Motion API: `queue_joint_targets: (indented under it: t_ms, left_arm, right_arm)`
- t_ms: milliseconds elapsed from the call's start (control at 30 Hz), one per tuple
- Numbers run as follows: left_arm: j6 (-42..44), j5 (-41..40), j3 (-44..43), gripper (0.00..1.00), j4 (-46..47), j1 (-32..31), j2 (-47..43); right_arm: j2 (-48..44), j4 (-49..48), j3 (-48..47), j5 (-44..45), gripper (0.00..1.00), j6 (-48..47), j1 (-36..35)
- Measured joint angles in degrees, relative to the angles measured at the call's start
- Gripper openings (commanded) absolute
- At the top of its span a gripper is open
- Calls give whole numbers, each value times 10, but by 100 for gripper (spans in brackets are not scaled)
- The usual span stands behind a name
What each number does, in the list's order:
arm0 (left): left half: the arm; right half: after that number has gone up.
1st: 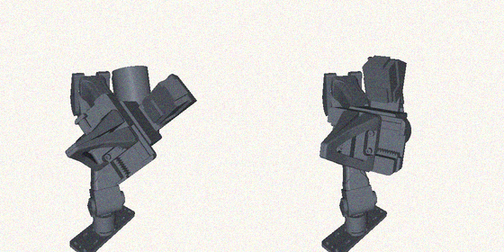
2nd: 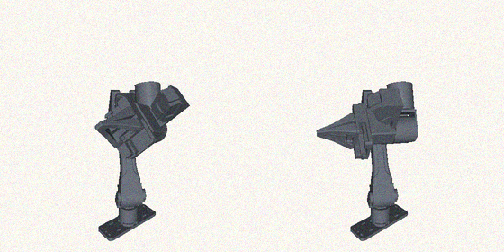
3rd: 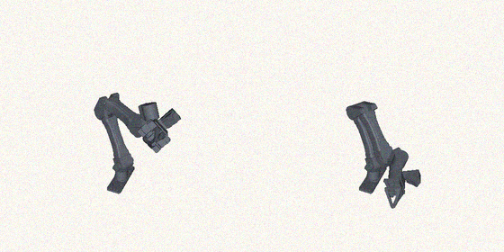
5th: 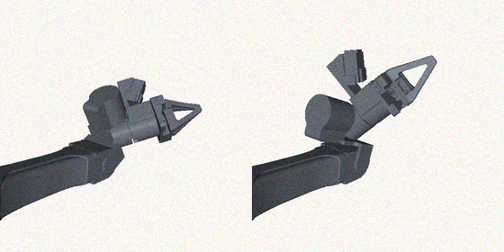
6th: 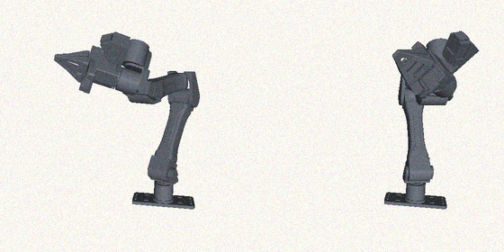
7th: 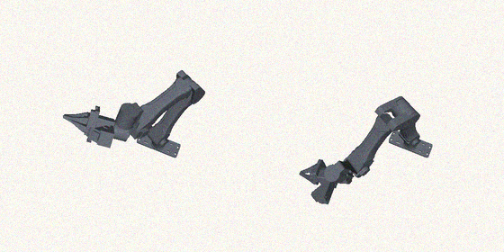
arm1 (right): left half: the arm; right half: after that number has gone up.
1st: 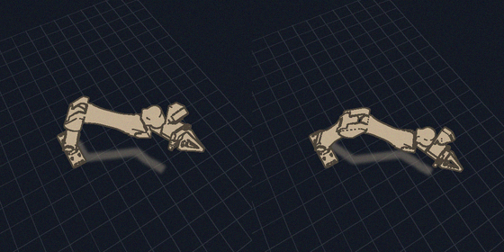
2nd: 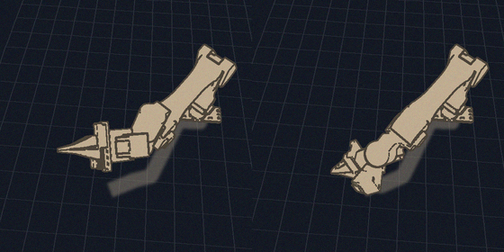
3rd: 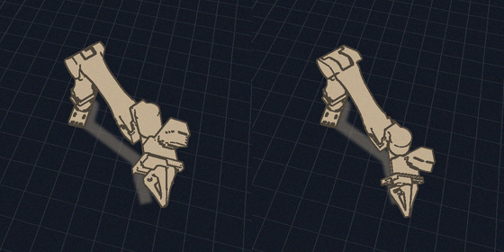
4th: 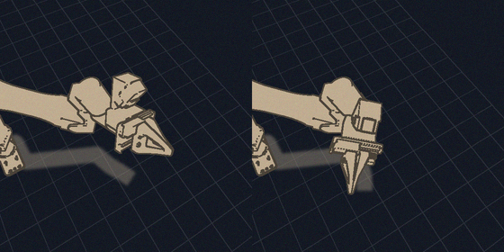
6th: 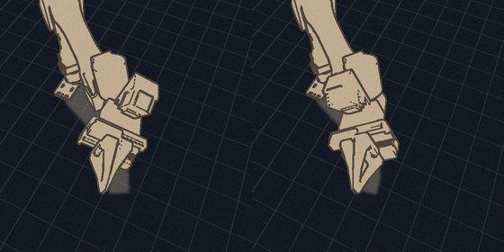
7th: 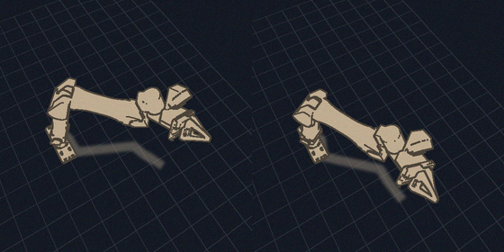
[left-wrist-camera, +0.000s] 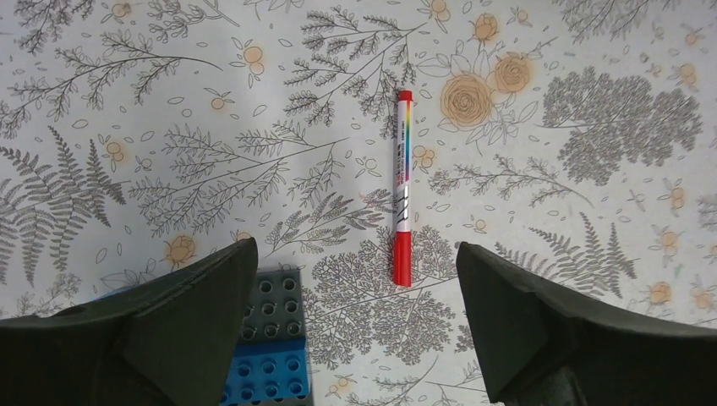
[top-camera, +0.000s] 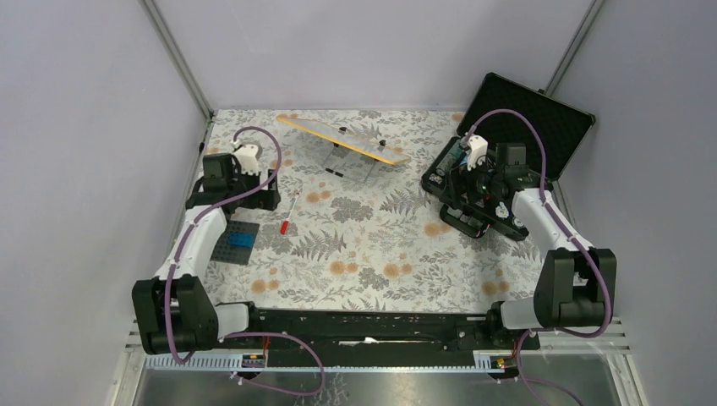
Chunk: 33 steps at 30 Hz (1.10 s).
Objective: Write a sentence on the whiteboard
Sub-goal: Pick up the whiteboard marker from the center of the board.
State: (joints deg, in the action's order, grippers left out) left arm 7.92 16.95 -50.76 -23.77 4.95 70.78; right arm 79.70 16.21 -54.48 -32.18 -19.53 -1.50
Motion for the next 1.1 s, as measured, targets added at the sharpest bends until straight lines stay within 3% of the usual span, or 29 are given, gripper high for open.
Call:
queue_joint_targets:
  t_ms: [133, 367, 633, 900, 1100]
  left_arm:
    - [30, -27, 18, 98, 16, -34, 14]
    - [76, -72, 57, 82, 27, -102, 88]
    - [97, -100, 75, 67, 38, -138, 120]
    - [101, -94, 63, 41, 54, -143, 165]
    - [102, -81, 41, 7, 47, -149, 186]
  right_arm:
    - [3, 3, -1, -8, 99, 1, 0]
    - [10, 9, -7, -21, 99, 12, 0]
    - [10, 14, -12, -38, 99, 28, 0]
    - [10, 21, -29, -67, 99, 43, 0]
    - [-3, 63, -40, -122, 99, 43, 0]
